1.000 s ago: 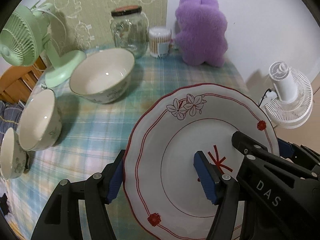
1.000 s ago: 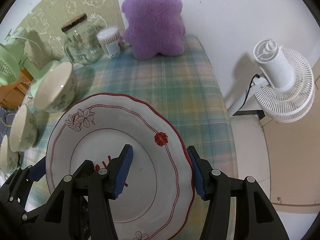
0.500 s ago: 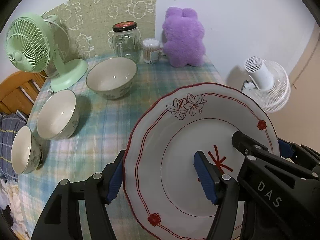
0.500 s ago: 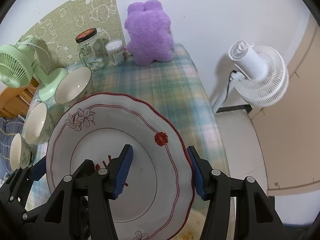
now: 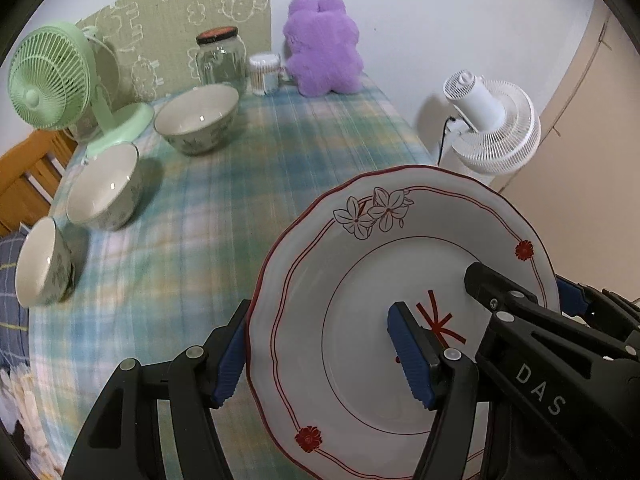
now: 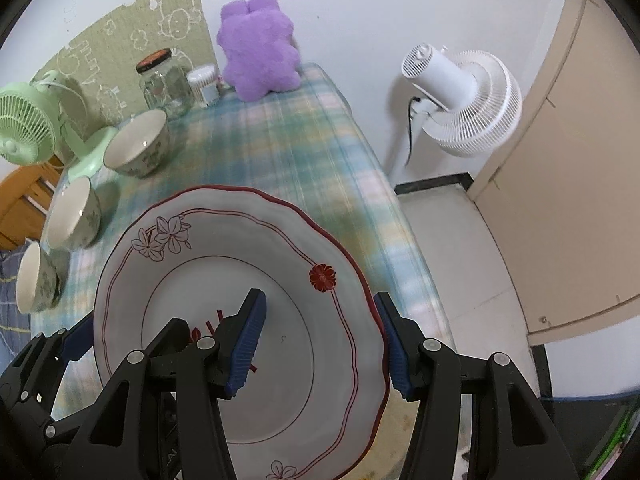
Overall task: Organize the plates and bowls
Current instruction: 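Lift the red-rimmed plate with both grippers and lower it onto the flower plates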
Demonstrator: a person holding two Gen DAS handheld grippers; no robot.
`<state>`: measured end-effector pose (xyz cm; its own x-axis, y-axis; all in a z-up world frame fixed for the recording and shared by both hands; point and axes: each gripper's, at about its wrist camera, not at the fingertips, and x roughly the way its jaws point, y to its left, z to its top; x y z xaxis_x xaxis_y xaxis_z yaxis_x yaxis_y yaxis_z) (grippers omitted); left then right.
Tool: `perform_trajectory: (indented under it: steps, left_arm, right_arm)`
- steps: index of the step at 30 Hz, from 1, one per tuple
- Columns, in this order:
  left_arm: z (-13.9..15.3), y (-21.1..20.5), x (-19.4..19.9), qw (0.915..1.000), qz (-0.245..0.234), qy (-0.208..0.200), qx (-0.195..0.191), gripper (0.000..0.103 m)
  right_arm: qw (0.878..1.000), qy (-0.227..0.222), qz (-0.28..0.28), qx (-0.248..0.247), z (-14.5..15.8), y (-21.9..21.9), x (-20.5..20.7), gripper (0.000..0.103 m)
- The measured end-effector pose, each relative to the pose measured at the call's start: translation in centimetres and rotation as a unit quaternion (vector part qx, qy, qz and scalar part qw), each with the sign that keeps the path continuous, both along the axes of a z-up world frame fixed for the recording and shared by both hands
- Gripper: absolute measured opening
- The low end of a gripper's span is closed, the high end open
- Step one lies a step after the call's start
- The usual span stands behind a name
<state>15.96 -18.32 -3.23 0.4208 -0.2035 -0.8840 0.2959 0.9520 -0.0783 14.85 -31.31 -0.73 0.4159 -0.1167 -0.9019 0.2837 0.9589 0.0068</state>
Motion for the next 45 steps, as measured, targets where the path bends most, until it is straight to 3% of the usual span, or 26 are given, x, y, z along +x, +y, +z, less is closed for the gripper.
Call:
perform_trajectory:
  steps: [13,25,40,45]
  left_arm:
    - [-3.3,-3.6,-2.7,0.9984,0.028,0.046,0.018,0.068]
    - [-5.6,-4.0,-3.7,0.994,0.078,0.071,0.026,0.068]
    - [-6.2,-4.7,-4.3,0.991,0.114,0.057,0.041,0.069]
    - [-6.0,-5.1,-4.5,0.9886,0.117,0.032,0.089,0.069]
  right_arm:
    - [0.999,0.044,0.025,0.013,-3.5,-3.8,-2.2,0.058]
    - [0.994,0.081,0.07,0.017,-6.6,-4.5,-2.1,0.058]
    - [0.991,0.094,0.096,0.019,-7.8,-5.0,-1.7,0.058]
    - [0.99,0.087,0.11,0.008,-7.1,-5.0,-2.1,0.059]
